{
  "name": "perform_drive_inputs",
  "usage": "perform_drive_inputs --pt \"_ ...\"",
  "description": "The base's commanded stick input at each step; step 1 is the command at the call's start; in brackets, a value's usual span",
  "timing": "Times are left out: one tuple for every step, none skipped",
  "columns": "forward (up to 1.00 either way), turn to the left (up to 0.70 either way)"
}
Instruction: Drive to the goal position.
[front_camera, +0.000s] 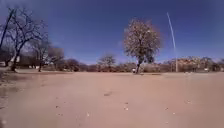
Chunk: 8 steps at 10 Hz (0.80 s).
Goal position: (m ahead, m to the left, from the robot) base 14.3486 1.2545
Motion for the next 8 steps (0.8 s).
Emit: perform_drive_inputs --pt "1.0 0.0" --pt "1.0 0.0" --pt "1.0 0.0" --pt "1.0 0.0" --pt "1.0 0.0" --pt "1.0 0.0" --pt "1.0 0.0" --pt "1.0 0.0"
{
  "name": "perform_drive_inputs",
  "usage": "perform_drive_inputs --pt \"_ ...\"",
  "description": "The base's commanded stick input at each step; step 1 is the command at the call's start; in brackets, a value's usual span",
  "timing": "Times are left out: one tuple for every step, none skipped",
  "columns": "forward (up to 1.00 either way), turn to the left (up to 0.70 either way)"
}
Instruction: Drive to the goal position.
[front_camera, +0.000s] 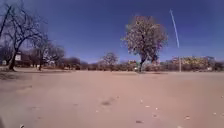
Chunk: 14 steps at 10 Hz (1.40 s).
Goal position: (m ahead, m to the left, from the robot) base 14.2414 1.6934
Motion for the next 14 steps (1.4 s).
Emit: perform_drive_inputs --pt "1.0 0.0" --pt "1.0 0.0" --pt "1.0 0.0" --pt "1.0 0.0" --pt "1.0 0.0" --pt "1.0 0.0" --pt "1.0 0.0" --pt "1.0 0.0" --pt "1.0 0.0" --pt "1.0 0.0" --pt "1.0 0.0" --pt "1.0 0.0" --pt "1.0 0.0" --pt "1.0 0.0"
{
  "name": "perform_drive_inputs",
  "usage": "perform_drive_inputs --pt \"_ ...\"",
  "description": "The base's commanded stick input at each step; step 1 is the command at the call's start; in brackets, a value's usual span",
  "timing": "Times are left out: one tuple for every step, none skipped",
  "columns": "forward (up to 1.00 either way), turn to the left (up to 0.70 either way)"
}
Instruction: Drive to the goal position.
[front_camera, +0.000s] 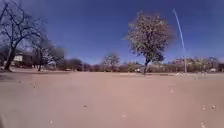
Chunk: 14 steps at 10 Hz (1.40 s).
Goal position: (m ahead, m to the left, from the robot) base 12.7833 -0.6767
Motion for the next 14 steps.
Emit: perform_drive_inputs --pt "1.0 0.0" --pt "1.0 0.0" --pt "1.0 0.0" --pt "1.0 0.0" --pt "1.0 0.0" --pt "1.0 0.0" --pt "1.0 0.0" --pt "1.0 0.0" --pt "1.0 0.0" --pt "1.0 0.0" --pt "1.0 0.0" --pt "1.0 0.0" --pt "1.0 0.0" --pt "1.0 0.0"
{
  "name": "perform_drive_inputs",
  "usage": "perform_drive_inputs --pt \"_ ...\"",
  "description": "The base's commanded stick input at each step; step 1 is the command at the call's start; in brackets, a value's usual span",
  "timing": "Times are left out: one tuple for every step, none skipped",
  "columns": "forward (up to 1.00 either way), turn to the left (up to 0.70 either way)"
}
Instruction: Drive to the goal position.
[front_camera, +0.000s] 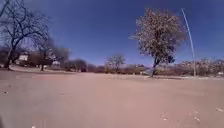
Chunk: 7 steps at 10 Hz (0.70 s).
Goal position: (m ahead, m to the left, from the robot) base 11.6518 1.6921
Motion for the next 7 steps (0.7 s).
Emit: perform_drive_inputs --pt "1.0 0.0" --pt "1.0 0.0" --pt "1.0 0.0" --pt "1.0 0.0" --pt "1.0 0.0" --pt "1.0 0.0" --pt "1.0 0.0"
